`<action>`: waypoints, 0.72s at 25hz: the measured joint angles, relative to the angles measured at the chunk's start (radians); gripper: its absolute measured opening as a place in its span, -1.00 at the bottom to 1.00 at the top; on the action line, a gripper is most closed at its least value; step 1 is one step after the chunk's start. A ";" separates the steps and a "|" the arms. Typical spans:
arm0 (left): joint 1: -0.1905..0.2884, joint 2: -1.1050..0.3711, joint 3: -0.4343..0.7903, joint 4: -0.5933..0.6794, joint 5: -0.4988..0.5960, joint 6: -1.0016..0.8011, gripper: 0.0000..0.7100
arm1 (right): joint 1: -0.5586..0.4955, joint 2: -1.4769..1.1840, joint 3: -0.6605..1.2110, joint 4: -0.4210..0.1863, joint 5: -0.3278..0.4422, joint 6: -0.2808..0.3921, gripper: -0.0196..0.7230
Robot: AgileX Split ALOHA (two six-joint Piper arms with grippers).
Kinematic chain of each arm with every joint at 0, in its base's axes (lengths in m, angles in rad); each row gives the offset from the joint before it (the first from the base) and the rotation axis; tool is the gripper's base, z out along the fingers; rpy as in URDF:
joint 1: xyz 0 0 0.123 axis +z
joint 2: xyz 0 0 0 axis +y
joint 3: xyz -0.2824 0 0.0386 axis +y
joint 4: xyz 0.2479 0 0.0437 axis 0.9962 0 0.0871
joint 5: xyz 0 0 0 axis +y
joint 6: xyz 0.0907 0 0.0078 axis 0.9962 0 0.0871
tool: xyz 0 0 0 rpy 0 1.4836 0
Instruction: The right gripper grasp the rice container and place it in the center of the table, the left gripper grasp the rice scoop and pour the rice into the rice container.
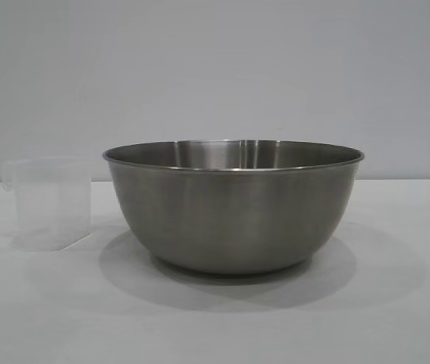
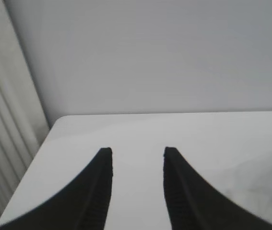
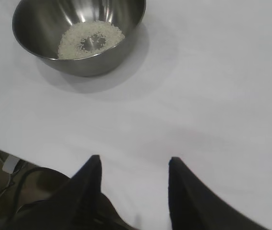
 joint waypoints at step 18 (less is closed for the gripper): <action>0.000 -0.087 0.098 -0.054 0.065 0.039 -0.39 | 0.000 0.000 0.000 -0.002 0.000 0.000 -0.15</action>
